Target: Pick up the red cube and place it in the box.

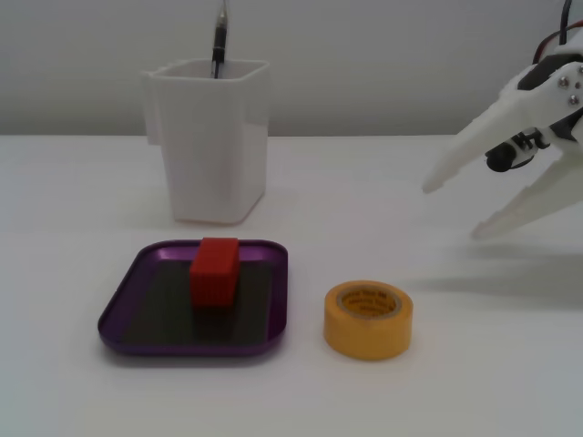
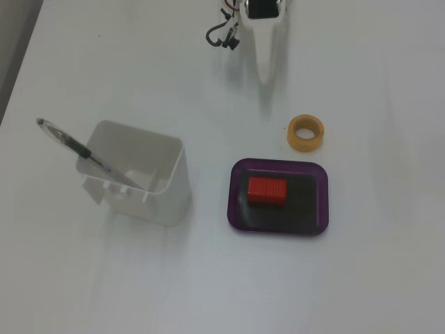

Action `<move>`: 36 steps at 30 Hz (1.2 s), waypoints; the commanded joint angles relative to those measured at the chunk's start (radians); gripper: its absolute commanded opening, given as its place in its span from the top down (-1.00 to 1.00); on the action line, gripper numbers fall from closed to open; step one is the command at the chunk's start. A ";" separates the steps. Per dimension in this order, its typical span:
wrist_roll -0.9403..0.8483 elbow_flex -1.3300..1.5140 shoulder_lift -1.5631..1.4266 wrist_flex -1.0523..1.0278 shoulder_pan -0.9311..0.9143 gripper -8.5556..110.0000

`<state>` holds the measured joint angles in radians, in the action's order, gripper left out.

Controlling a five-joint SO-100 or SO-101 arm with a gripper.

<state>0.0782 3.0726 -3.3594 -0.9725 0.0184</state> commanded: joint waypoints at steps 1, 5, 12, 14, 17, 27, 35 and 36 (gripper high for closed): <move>0.018 0.040 -0.074 0.011 -0.003 0.58; 0.018 0.049 -0.074 0.011 -0.003 0.58; 0.017 0.046 -0.074 -0.009 -0.003 0.88; 0.017 0.048 -0.074 -0.011 -0.003 0.84; 0.020 0.049 -0.074 -0.011 -0.002 0.87; 0.023 0.049 -0.074 0.005 -0.002 0.86; 0.023 0.049 -0.074 0.005 -0.002 0.86; 0.023 0.049 -0.074 0.005 -0.002 0.86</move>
